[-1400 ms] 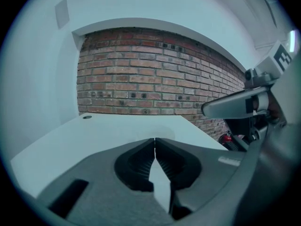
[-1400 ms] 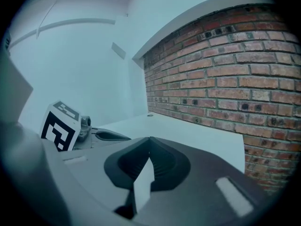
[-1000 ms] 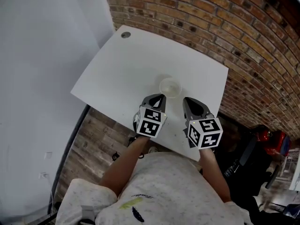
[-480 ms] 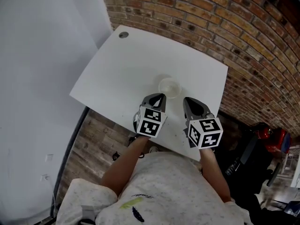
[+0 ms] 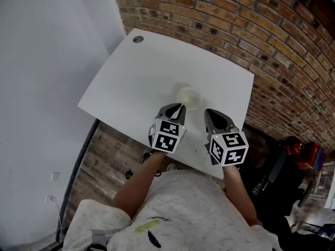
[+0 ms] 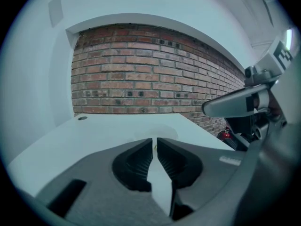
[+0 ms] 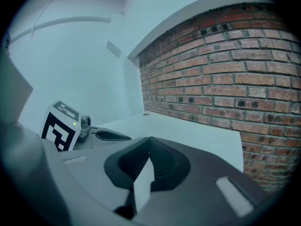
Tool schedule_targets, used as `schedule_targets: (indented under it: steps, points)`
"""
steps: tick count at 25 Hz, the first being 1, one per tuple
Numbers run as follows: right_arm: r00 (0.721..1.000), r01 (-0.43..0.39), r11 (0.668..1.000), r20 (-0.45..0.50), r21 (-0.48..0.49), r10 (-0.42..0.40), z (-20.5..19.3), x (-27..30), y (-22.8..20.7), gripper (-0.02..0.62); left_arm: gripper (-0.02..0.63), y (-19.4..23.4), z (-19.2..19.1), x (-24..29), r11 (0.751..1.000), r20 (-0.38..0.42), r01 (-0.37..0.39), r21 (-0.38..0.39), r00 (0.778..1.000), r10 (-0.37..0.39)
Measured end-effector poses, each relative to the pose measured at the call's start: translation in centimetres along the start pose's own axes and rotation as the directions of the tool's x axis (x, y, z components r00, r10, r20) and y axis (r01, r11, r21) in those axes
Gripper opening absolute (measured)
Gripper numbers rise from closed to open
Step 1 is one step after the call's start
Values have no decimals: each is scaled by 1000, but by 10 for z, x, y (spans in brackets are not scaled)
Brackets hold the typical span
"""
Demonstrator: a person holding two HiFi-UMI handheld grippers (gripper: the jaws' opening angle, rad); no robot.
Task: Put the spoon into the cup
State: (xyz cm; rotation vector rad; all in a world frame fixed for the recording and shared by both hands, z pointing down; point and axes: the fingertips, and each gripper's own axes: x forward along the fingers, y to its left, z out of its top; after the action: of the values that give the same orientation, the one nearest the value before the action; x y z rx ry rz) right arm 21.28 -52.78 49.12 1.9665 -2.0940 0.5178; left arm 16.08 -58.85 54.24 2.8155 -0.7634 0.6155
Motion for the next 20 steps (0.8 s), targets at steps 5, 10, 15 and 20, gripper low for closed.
schedule_targets:
  steps: [5, 10, 15, 20]
  points:
    - [1000, -6, 1000, -1, -1, 6, -1, -4, 3, 11, 29, 0, 4, -8, 1000, 19, -9, -10, 1000, 9]
    - [1000, -23, 1000, 2, -6, 23, -2, -10, 6, 11, 29, -3, 12, -21, 999, 54, -29, -25, 998, 30]
    - [998, -58, 998, 13, -19, 59, 2, -17, 12, 11, 29, -3, 17, -38, 996, 81, -71, -48, 994, 75]
    - [995, -90, 996, 30, -30, 91, 6, -29, 14, 11, 18, -10, 21, -55, 992, 99, -109, -61, 988, 114]
